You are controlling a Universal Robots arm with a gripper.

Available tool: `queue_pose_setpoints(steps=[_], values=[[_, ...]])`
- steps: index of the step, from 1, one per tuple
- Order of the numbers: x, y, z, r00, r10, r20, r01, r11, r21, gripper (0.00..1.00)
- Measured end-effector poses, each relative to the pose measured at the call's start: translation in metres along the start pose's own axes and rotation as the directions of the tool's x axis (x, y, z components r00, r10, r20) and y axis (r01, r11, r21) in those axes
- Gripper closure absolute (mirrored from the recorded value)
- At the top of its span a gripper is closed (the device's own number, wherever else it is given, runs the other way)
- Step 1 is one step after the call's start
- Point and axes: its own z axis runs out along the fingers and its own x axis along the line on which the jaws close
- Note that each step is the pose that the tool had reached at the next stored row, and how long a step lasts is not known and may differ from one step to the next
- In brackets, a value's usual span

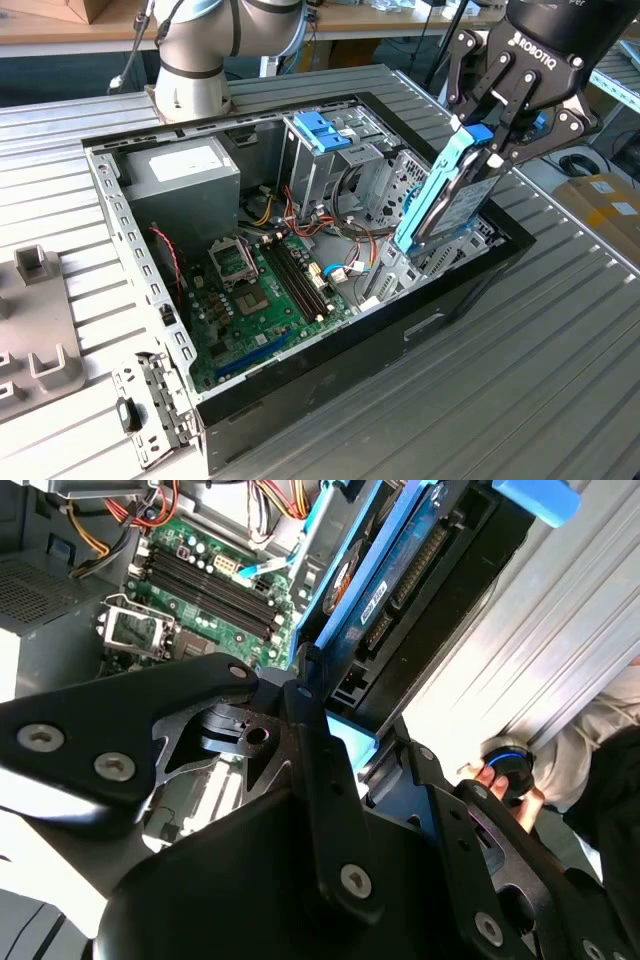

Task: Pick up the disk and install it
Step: 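Insert the disk into the insertion slot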

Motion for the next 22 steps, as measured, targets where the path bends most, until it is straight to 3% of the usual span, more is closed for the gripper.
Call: queue_pose_setpoints(steps=[5, 17, 22], values=[[-0.0020, -0.0054, 0.0020, 1.0000, -0.005, -0.0001, 0.005, 1.0000, -0.0002, 0.63], [-0.0081, -0.0093, 0.0088, 0.9999, -0.011, -0.0004, 0.011, 0.9999, -0.0004, 0.63], [-0.0085, -0.0139, 0.0111, 0.9999, -0.013, -0.0005, 0.013, 0.9999, -0.0005, 0.63]])
